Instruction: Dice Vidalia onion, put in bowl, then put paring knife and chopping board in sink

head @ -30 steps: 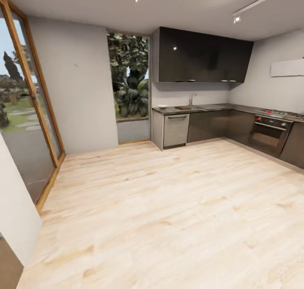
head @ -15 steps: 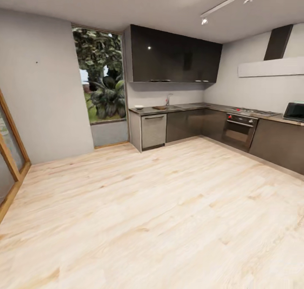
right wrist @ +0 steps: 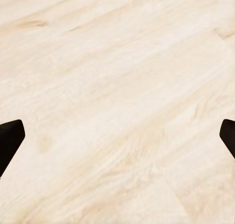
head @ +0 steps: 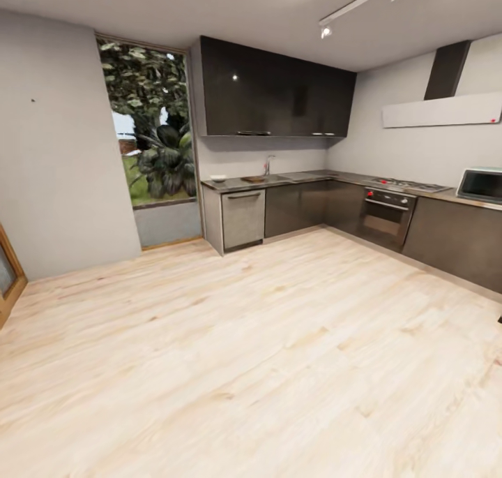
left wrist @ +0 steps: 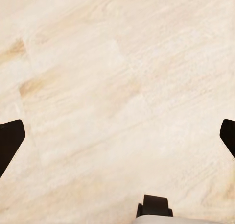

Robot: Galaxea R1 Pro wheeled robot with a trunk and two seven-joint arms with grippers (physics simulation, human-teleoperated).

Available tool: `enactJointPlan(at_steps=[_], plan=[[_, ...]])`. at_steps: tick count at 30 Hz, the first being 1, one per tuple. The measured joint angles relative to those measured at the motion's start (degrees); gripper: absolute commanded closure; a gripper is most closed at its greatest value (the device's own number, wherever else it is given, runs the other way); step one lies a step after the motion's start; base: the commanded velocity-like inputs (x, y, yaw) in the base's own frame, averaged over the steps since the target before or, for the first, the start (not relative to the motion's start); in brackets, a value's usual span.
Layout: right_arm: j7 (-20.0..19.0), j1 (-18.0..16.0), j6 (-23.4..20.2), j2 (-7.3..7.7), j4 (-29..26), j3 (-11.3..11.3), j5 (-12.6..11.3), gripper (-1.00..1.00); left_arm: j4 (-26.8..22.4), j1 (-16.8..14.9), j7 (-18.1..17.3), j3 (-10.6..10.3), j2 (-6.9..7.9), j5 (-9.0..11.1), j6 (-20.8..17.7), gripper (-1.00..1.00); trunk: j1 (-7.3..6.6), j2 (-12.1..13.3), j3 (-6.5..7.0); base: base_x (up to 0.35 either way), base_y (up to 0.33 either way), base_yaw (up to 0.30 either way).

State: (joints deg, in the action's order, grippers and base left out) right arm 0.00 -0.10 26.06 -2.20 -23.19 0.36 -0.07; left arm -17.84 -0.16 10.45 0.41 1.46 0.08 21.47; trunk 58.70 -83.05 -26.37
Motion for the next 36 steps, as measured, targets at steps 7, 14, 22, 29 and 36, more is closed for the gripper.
enactJointPlan(at_steps=[7,14,22,29,36], plan=[[0.0,0.0,0.0,0.0,0.0,0.0,0.0,-1.0,0.0,0.0,0.0,0.0,0.04,0.0,0.0,-1.0,0.0,0.0,0.0,0.309,0.033,0.0],[0.0,0.0,0.0,0.0,0.0,0.0,0.1,-1.0,0.1,0.0,0.0,0.0,0.04,0.0,0.0,-1.0,0.0,0.0,0.0,0.318,0.003,0.0],[0.0,0.0,0.0,-0.04,0.0,0.0,0.1,-1.0,0.1,0.0,0.0,0.0,0.04,0.0,0.0,-1.0,-0.01,0.0,0.0,0.322,0.0,0.0],[0.0,0.0,0.0,-0.07,0.0,0.0,0.2,-1.0,0.1,0.0,0.0,0.0,0.04,0.0,0.0,-1.0,-0.01,0.0,0.0,0.322,0.0,0.0],[0.0,0.0,0.0,-0.07,0.0,0.0,0.1,-1.0,0.1,0.0,0.0,0.0,0.04,0.0,0.0,-1.0,-0.01,0.0,0.0,0.322,0.0,0.0]])
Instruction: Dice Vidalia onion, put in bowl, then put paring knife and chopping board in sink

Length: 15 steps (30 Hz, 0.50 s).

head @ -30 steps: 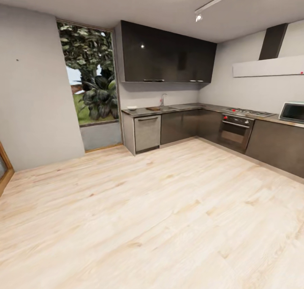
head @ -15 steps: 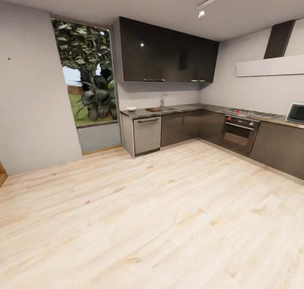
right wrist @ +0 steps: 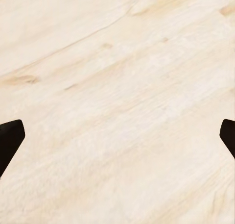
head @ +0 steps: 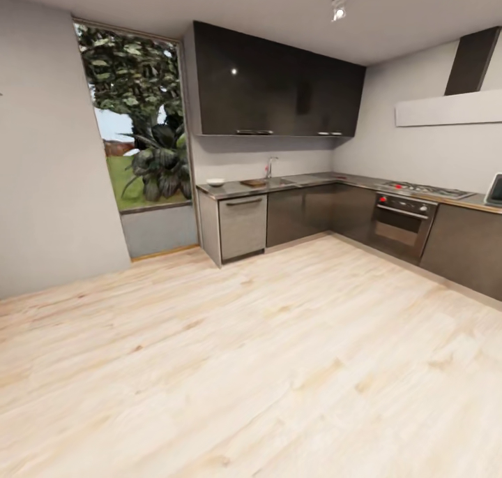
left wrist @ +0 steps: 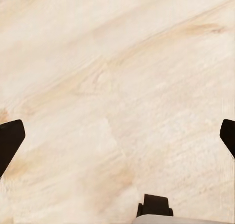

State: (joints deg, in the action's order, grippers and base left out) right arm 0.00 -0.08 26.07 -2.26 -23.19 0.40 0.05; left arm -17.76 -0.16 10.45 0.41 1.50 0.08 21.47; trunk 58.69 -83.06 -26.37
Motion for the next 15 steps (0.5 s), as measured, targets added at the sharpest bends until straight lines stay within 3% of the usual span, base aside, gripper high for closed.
enactJointPlan(at_steps=[15], plan=[[0.0,0.0,0.0,-0.02,0.0,0.0,0.0,-1.0,-0.1,0.0,0.0,0.0,0.0,-0.1,0.0,-1.0,0.0,0.0,0.0,0.322,0.0,0.0]])
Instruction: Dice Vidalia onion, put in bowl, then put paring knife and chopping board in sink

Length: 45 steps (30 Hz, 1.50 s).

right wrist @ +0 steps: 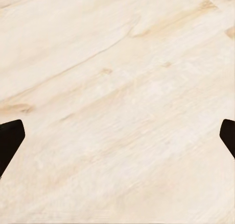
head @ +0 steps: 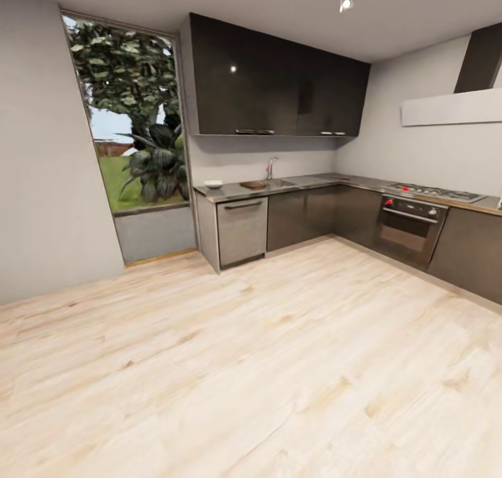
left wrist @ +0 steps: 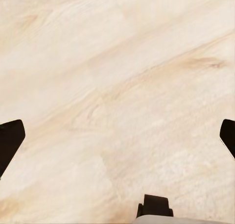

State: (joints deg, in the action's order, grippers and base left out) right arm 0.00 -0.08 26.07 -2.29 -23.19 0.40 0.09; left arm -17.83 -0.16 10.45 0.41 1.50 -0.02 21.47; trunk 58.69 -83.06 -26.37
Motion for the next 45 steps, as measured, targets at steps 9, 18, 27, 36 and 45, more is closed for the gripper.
enactJointPlan(at_steps=[9,18,27,36,45], plan=[[0.0,0.0,0.0,0.02,0.0,0.0,0.0,-1.0,0.0,0.0,0.0,0.0,0.0,0.0,0.0,-1.0,0.0,0.0,0.0,0.322,0.0,0.0],[0.0,0.0,0.0,0.0,0.0,0.0,0.0,-1.0,0.0,0.0,0.0,0.0,0.0,0.0,0.0,-1.0,0.0,0.0,0.0,0.322,-0.002,0.0],[0.0,0.0,0.0,0.0,0.0,0.0,0.0,-1.0,0.1,0.0,0.0,0.0,0.0,0.0,0.0,-1.0,0.0,0.0,0.0,0.322,-0.094,0.0],[0.0,0.0,0.0,0.0,0.0,0.0,0.0,-1.0,0.1,0.0,0.0,0.0,0.0,0.1,0.0,-1.0,0.0,0.0,0.0,0.322,-0.104,0.0],[0.0,0.0,0.0,0.0,0.0,0.0,0.0,-1.0,0.1,0.0,0.0,0.0,0.0,-0.1,0.0,-1.0,0.0,0.0,0.0,0.306,-0.133,0.0]])
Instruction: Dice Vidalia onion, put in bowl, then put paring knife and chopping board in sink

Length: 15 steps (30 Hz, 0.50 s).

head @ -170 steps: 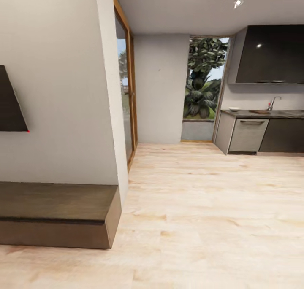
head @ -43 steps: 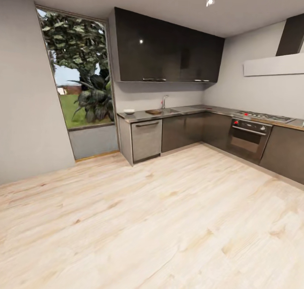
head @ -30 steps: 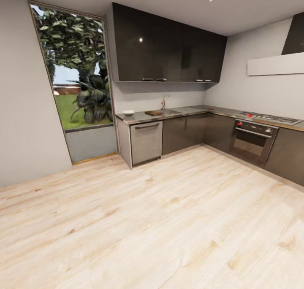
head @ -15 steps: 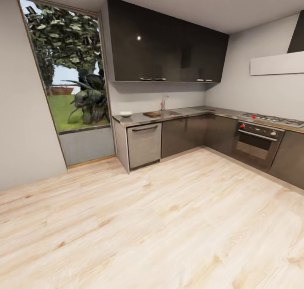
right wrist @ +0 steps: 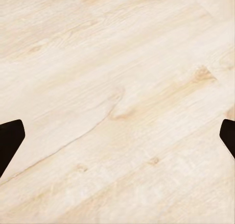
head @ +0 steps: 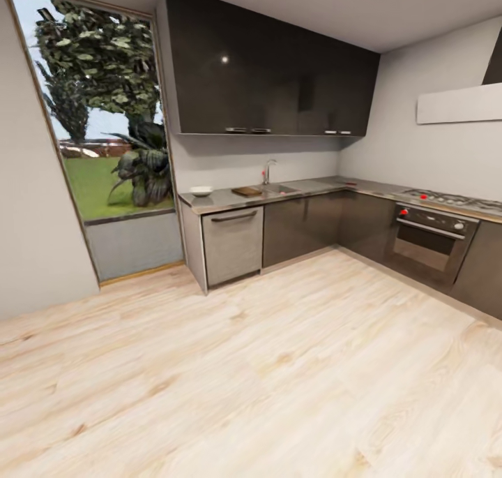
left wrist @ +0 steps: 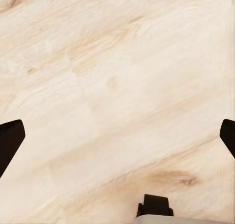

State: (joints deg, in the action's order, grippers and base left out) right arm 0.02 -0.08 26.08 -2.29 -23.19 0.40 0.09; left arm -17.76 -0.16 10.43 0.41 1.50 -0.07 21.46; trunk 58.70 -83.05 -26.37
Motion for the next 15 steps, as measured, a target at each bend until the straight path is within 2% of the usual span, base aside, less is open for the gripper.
enactJointPlan(at_steps=[15], plan=[[0.0,0.0,0.0,0.0,0.0,0.0,0.0,-1.0,0.0,0.0,0.0,0.0,0.0,0.1,0.0,-1.0,0.0,0.0,0.0,0.287,-0.074,0.0]])
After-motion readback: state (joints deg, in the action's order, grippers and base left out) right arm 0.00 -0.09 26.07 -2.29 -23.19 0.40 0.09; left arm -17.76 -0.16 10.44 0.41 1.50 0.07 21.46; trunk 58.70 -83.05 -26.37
